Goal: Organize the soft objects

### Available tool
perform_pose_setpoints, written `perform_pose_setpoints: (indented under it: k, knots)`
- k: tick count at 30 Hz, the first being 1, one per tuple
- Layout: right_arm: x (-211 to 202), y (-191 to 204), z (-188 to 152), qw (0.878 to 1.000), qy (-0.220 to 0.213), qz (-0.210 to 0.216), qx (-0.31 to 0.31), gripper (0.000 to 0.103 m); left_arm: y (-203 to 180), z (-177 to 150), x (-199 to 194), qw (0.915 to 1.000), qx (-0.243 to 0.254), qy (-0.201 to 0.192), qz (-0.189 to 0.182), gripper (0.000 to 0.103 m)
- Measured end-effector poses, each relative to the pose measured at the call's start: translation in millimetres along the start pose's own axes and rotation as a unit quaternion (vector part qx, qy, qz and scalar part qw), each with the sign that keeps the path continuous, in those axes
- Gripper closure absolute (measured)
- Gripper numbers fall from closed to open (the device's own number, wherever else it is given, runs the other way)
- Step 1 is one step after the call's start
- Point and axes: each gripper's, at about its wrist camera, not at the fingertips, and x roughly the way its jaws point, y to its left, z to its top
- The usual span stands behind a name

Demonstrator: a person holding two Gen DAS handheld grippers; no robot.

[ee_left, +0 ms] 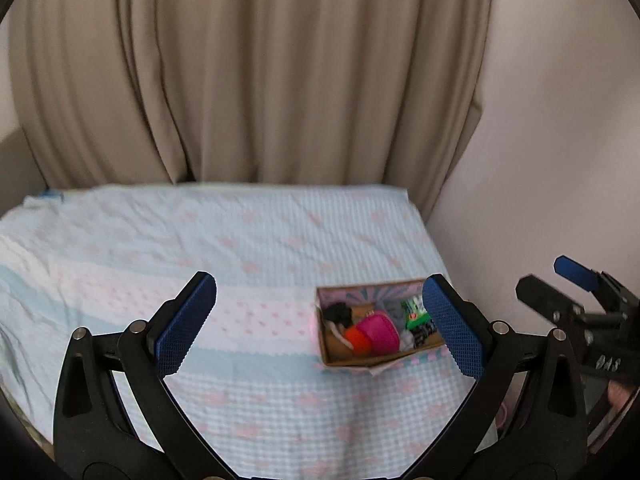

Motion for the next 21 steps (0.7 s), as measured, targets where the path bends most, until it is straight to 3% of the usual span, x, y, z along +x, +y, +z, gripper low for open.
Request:
perform_pose_setpoints:
  k: [9, 21]
  knots:
    - [-79.8, 70.5, 5.1, 0.995, -0.089, -0.030, -0.020, 0.001, 34.7, -12.6, -101.4, 0.9958, 0.013, -0.088, 0.023, 0.000]
    - [-110.2, 105.8, -17.8, 0.990, -0.121, -0.056, -0.042, 0.001, 55.5, -33.0, -146.5, 0.9913, 0.002, -0.129, 0.028, 0.000]
